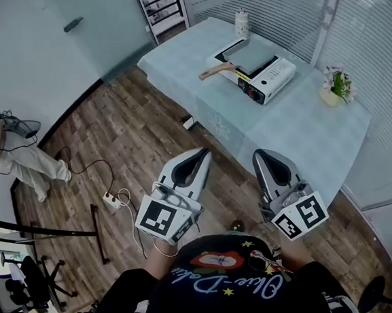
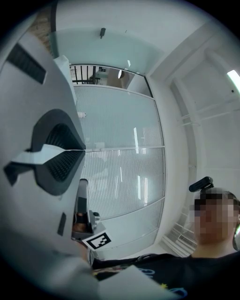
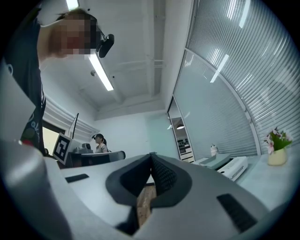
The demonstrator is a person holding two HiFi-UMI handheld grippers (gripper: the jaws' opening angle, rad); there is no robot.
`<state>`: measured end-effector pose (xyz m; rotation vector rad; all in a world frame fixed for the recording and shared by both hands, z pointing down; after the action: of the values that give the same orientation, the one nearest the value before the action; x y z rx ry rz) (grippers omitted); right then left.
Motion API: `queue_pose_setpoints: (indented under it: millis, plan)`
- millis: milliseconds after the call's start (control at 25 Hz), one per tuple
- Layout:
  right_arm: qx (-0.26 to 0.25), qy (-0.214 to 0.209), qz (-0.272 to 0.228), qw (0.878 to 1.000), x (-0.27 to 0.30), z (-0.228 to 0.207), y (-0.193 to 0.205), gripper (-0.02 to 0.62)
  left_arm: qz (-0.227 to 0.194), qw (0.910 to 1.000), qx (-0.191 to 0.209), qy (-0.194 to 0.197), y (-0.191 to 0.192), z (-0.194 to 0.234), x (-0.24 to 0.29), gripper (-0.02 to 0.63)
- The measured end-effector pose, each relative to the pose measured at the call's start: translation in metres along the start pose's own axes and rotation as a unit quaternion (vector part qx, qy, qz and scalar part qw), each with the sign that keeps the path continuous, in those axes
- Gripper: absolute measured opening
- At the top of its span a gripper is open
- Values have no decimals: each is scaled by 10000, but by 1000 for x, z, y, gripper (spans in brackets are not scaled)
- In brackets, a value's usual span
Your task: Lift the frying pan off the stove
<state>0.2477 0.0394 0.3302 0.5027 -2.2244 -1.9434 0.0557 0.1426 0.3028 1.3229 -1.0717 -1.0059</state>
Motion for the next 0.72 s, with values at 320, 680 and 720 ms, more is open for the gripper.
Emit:
queue_pose_setpoints:
  millis: [320, 680, 720]
  plan:
    - [139, -250, 10, 9996, 11, -27, 7, 0, 163, 9996, -6, -213, 6, 0, 19, 6]
    - [238, -296, 62, 9993, 19, -44, 19, 2, 228, 9994, -143, -224, 16, 6, 32, 6]
    - [246, -303, 68, 9992, 21, -46, 19, 2, 228, 9994, -156, -225, 16, 6, 34, 6]
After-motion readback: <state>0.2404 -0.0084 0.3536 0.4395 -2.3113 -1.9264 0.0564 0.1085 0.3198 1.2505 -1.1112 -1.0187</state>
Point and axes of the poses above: the fingertips, and each gripper's own axes: x forward along the fingers, z to its left, y out of its underside, the point moved 9 cm from there along -x, backward along the fingers, and after that the axes turned 3 degrees about z, right-handed, at the moved point
